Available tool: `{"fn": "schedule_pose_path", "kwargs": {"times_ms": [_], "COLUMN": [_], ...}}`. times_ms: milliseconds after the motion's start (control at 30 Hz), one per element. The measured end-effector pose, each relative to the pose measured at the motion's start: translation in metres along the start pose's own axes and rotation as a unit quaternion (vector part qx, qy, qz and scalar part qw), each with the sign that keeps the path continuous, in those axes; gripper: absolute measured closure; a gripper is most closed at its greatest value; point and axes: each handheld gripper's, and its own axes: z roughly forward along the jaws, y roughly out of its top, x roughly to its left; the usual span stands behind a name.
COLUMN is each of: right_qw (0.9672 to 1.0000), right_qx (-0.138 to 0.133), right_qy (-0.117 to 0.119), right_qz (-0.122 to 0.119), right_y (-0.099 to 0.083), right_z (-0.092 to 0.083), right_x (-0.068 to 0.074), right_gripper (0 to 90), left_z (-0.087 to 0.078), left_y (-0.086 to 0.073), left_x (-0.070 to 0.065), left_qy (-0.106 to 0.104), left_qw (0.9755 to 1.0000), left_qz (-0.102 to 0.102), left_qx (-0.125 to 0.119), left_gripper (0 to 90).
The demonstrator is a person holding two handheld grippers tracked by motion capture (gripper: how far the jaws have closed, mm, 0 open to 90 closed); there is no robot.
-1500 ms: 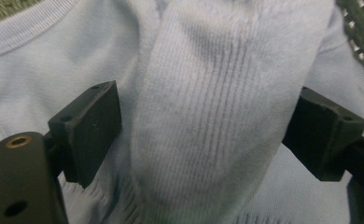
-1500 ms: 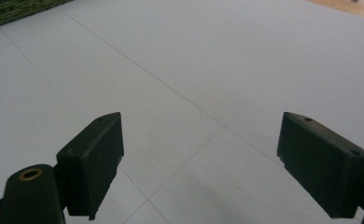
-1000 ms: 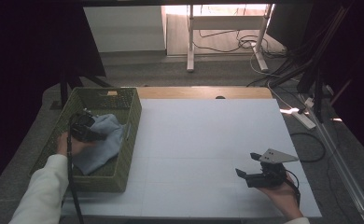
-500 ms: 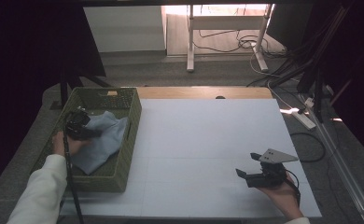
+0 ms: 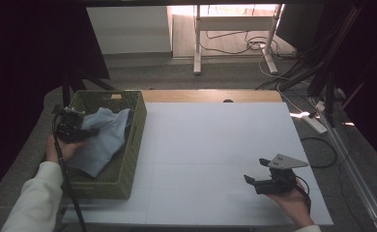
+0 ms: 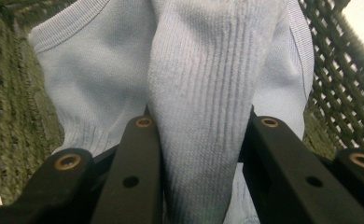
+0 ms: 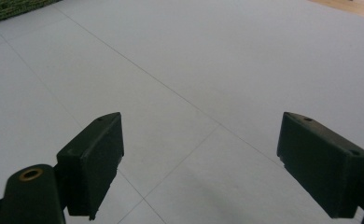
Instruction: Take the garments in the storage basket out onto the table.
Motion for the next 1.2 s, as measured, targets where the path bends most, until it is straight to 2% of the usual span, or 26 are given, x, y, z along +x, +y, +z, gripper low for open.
{"fn": "schedule_pose_path", "kwargs": {"times_ms": [233, 867, 1200], "right_qw": [1.0000, 1.0000, 1.0000], "right_qx": [-0.001, -0.003, 0.000], "right_qy": [0.000, -0.001, -0.002], "right_qz": [0.002, 0.003, 0.002], "right_y": [0.000, 0.000, 0.000], "right_z": [0.000, 0.000, 0.000], "right_x": [-0.001, -0.001, -0.001], "right_gripper": [15.1, 15.0, 15.0], "left_z": [-0.011, -0.028, -0.040], "left_y": [-0.002, -0.005, -0.005], "left_x": [0.001, -0.002, -0.001], "left_qy": [0.000, 0.000, -0.004], "left_qw": [0.9996, 0.9976, 0.9951], "left_qz": [-0.007, -0.012, -0.019], "left_qx": [-0.027, -0.069, -0.097], "left_gripper": [74.2, 74.3, 74.4]}}
